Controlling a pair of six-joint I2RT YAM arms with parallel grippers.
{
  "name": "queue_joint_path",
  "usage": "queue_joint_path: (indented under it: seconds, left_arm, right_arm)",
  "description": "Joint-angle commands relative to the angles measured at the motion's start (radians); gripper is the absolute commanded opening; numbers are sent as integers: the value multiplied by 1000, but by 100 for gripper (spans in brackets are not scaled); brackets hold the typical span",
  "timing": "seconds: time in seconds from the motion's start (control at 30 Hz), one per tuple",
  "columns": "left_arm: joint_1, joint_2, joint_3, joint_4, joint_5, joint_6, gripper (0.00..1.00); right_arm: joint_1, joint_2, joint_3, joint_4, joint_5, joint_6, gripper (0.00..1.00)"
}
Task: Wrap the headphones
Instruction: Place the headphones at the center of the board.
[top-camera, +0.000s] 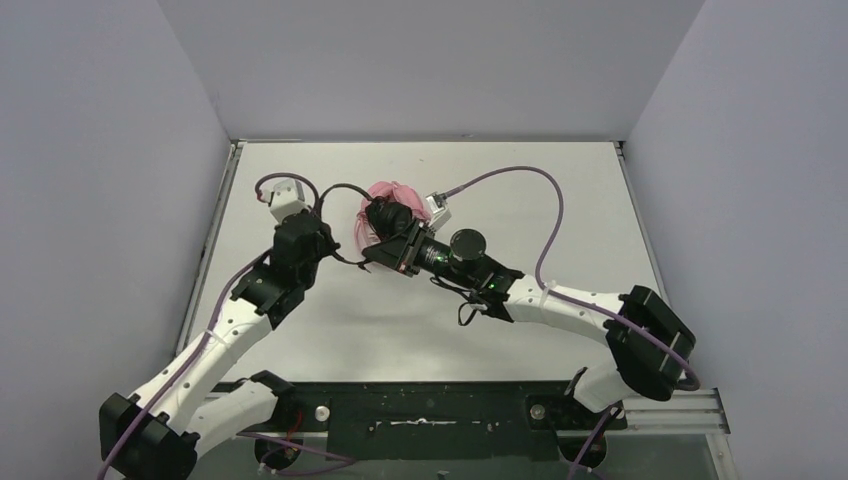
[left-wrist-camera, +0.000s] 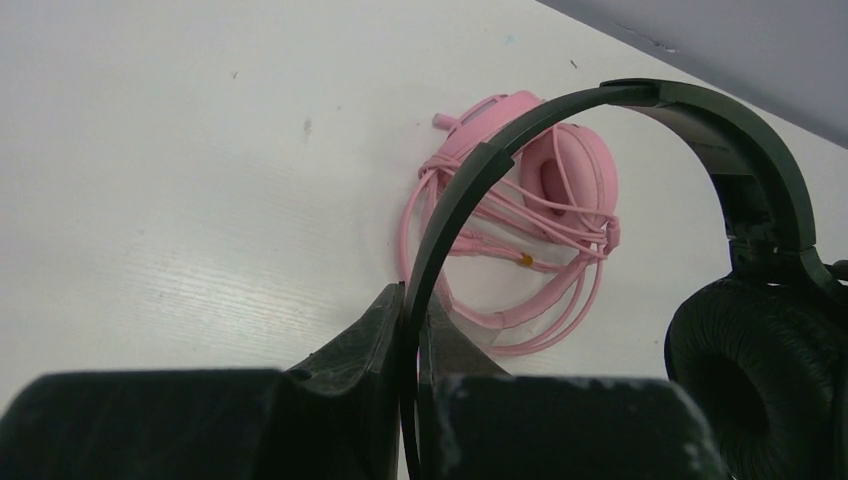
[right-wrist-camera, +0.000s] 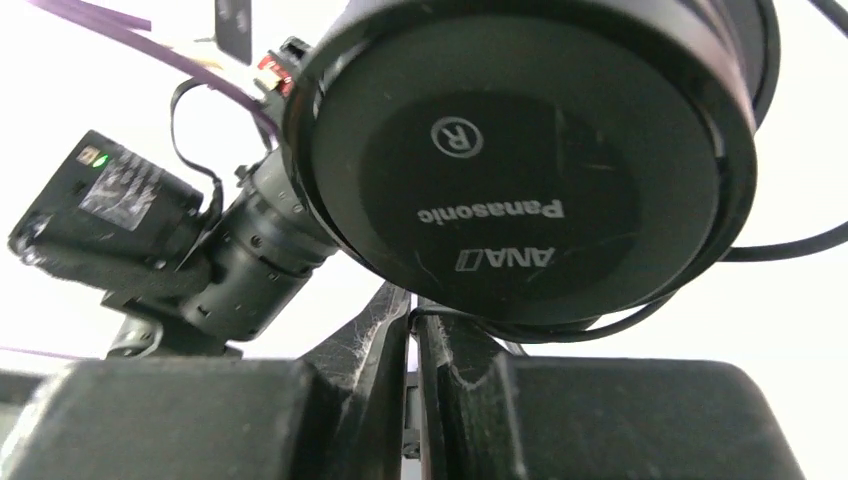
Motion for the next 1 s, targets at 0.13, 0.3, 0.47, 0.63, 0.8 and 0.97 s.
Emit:
queue_joint_path:
  seconds: [0.13, 0.3, 0.47, 0.63, 0.8, 0.97]
  left_arm:
    - [-69, -50, -9, -69, -34, -80, 0]
    - [-111, -71, -12, -179, -38, -199, 0]
    - [-150, -61, -14, -206, -62, -261, 0]
    - [-158, -53, -35, -176, -46, -301, 0]
    - [-160, -52, -37, -155, -13, -326, 0]
    - [-160, -71, -32, -159, 6, -333, 0]
  right_arm:
    - [31, -69, 44, -260, 250, -29, 2]
    - [55, -74, 55, -325, 355, -37, 3]
    - [68, -45, 56, -281, 377, 24, 7]
    - [106, -35, 118, -384, 472, 30, 9]
    - [152, -23, 159, -497, 612, 13, 11]
    - [179, 20, 209, -589, 673, -51, 17]
